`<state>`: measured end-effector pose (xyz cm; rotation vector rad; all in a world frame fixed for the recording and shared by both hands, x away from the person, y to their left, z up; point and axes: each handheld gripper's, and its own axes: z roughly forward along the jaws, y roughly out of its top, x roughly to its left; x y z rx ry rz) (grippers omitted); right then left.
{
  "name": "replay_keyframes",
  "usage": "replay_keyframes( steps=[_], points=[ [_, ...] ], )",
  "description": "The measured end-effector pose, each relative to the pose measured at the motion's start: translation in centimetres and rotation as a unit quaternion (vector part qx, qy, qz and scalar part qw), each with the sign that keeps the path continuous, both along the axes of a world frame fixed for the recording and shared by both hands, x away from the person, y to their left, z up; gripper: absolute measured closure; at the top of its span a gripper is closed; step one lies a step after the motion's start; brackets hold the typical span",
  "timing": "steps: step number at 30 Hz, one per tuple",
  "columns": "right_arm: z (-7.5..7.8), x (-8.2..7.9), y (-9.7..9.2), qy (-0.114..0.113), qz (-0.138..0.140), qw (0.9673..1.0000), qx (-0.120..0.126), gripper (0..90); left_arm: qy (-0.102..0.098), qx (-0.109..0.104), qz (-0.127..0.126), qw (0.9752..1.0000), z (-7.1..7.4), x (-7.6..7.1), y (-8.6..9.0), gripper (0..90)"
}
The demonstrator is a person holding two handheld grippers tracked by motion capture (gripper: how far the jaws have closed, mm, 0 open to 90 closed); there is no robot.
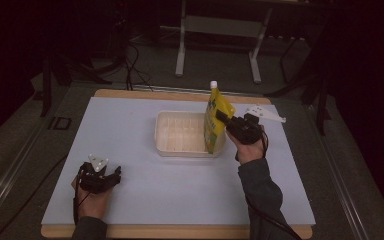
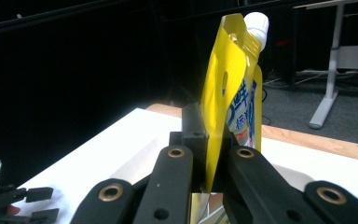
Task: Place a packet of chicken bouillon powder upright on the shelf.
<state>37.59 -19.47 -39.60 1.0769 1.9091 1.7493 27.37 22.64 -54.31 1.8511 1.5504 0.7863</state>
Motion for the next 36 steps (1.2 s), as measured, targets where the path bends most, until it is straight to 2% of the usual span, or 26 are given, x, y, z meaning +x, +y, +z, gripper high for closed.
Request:
replay_keyframes(
  steps=[22, 36],
  points=[
    [-1.4, 1.3, 0.9, -0.003, -0.049, 0.9988, -0.008, 90.0, 0.001, 0.000, 0.000, 1.0000, 0.0, 0.0, 0.0, 33.2],
    [-2.7, 1.4, 1.2, 0.013, -0.051, 0.9985, -0.016, 90.0, 0.001, 0.001, -0.002, 1.0000, 0.0, 0.0, 0.0, 33.2]
  ],
)
